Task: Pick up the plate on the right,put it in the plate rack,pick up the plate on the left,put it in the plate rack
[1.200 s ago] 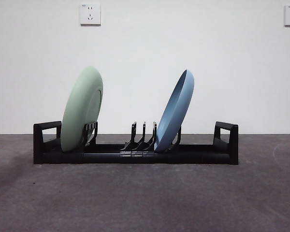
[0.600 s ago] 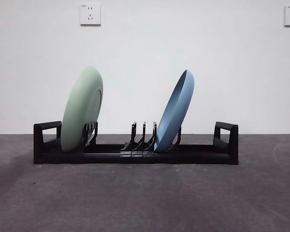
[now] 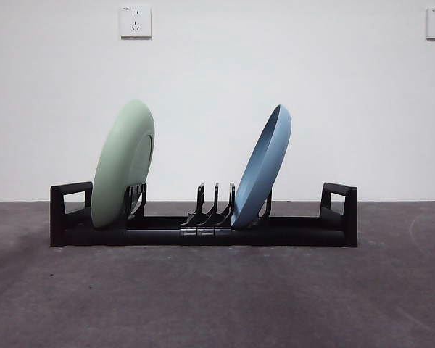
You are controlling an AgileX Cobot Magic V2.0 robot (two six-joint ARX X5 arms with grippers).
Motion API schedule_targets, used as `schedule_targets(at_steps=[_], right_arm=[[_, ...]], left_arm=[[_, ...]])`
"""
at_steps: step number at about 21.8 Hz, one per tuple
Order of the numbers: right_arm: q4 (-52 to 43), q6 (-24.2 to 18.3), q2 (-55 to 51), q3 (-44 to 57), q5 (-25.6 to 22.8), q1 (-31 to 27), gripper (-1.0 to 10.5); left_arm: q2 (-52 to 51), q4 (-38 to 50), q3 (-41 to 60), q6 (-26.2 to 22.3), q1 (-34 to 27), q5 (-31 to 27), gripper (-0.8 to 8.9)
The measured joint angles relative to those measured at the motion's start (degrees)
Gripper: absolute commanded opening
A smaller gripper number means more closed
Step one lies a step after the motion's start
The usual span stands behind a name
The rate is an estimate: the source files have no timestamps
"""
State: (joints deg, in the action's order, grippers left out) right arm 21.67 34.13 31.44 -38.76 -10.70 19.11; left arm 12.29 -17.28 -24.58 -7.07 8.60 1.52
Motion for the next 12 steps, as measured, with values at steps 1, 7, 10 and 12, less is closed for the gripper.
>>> schedule_targets(at_steps=[1, 7, 10, 12], right_arm=[[0.94, 0.0, 0.0, 0.0, -0.02, 0.0, 0.0], [5.99, -0.02, 0.04, 0.0, 0.0, 0.0, 0.0], [8.0, -0.02, 0.04, 0.0, 0.0, 0.0, 0.0], [9.01, 0.0, 0.04, 0.0, 0.0, 0.0, 0.0]], left_arm=[[-1.07, 1.49, 2.56, 0.0, -1.09, 0.5, -0.03], [-8.09, 5.42, 14.49, 0.02, -5.22, 1.7, -0.03], [-11.58, 5.62, 18.29, 0.02, -6.32, 1.7, -0.04], [-12.02, 6.05, 19.69, 0.04, -6.75, 1.7, -0.03]])
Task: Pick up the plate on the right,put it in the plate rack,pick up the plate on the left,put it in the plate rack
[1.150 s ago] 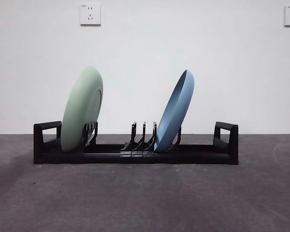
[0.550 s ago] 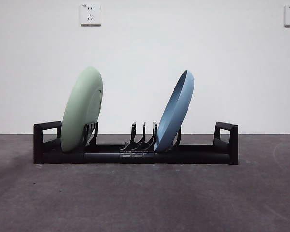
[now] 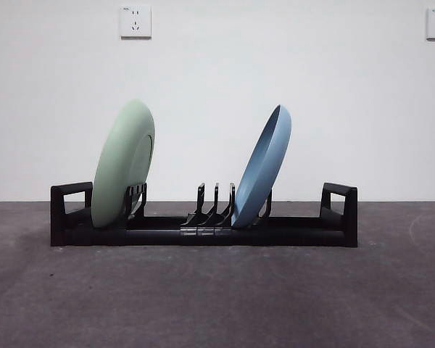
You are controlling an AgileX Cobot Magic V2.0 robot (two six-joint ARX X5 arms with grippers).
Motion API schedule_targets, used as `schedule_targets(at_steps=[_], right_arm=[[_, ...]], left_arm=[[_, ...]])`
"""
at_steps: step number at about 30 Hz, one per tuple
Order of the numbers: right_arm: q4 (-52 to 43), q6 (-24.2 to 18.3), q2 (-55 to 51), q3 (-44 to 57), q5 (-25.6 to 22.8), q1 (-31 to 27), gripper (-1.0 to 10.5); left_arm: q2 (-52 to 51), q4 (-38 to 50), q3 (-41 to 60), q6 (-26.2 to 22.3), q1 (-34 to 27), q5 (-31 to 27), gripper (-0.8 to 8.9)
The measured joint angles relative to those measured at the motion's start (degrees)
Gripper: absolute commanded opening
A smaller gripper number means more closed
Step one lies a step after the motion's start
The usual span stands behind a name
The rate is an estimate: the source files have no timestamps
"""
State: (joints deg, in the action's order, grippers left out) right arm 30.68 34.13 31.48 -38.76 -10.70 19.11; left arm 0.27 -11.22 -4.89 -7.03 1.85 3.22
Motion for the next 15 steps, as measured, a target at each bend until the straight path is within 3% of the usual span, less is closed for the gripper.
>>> schedule_targets(at_steps=[15], right_arm=[[1.62, 0.0, 0.02, 0.0, 0.0, 0.0, 0.0]], left_arm=[[0.0, 0.59, 3.78, 0.72, -0.68, -0.09, -0.04]])
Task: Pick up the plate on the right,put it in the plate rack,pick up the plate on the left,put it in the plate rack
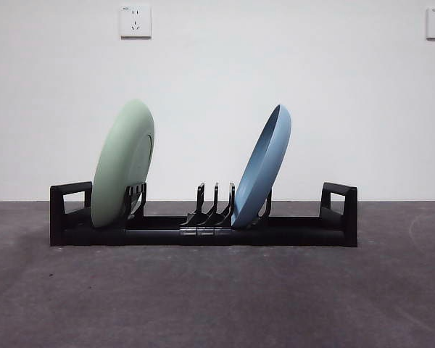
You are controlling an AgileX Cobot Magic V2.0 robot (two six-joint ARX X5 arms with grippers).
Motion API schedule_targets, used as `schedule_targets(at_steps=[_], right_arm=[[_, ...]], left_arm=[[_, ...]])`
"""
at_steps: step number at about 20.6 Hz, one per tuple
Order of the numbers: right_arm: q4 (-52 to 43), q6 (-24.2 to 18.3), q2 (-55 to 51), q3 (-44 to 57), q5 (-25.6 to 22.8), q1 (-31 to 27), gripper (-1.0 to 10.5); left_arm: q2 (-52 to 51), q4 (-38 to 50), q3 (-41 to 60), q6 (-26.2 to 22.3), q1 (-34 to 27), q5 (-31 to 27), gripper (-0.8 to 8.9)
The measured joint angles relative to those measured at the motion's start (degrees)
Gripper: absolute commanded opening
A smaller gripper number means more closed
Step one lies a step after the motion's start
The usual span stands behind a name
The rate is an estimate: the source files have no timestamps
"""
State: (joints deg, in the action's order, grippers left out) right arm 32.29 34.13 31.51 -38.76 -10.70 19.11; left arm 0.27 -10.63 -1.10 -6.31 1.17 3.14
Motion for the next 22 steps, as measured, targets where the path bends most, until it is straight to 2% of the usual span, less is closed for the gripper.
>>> schedule_targets(at_steps=[14, 16, 19, 22], right_arm=[[0.17, -0.26, 0.0, 0.0, -0.02, 0.0, 0.0], [0.26, -4.24, 0.0, 0.0, -0.04, 0.0, 0.0], [0.28, -16.61, -0.42, 0.0, 0.5, -0.09, 0.0], [-1.29, -28.48, -4.15, 0.39, 6.86, -3.52, 0.0]], left_arm=[[0.0, 0.02, 0.0, 0.33, 0.0, -0.02, -0.03], [0.0, 0.02, 0.0, 0.33, 0.0, -0.02, -0.03], [0.0, 0.02, 0.0, 0.33, 0.0, -0.02, -0.04], [0.0, 0.02, 0.0, 0.33, 0.0, -0.02, -0.04]])
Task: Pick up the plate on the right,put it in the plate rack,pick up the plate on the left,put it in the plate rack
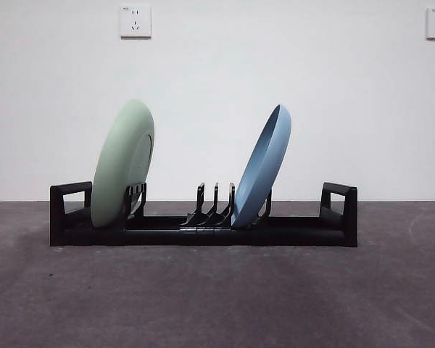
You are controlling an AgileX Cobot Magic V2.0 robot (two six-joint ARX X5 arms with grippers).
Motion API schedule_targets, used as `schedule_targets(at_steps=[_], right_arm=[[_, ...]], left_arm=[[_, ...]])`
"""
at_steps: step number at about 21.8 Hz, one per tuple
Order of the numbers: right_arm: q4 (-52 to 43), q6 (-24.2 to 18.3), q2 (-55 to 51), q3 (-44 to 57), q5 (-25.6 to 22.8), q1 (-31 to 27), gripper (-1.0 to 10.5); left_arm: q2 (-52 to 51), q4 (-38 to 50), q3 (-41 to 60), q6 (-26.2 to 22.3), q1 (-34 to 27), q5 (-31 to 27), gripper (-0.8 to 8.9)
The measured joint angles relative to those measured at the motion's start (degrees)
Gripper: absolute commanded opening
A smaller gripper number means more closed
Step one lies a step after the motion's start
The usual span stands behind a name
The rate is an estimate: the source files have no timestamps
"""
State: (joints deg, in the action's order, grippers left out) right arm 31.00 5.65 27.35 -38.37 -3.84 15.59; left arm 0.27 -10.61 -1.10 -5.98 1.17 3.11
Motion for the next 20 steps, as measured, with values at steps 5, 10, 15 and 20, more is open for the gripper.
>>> schedule_targets(at_steps=[5, 10, 15, 20], right_arm=[[-11.21, -7.61, -10.25, 8.02, 6.88, -8.7, 0.0], [-15.19, -8.11, -15.98, 19.3, 6.88, -10.23, 0.0], [-20.7, -7.39, -18.25, 26.53, 6.88, -10.27, 0.0], [-23.37, -5.97, -21.62, 31.93, 6.88, -10.27, 0.0]], left_arm=[[0.0, 0.0, 0.0, 0.0, 0.0, 0.0, -0.03], [0.0, 0.0, 0.0, 0.0, 0.0, 0.02, -0.03], [0.0, 0.0, 0.0, 0.0, 0.0, 0.02, -0.03], [0.0, 0.0, 0.0, 0.0, 0.0, 0.02, -0.03]])
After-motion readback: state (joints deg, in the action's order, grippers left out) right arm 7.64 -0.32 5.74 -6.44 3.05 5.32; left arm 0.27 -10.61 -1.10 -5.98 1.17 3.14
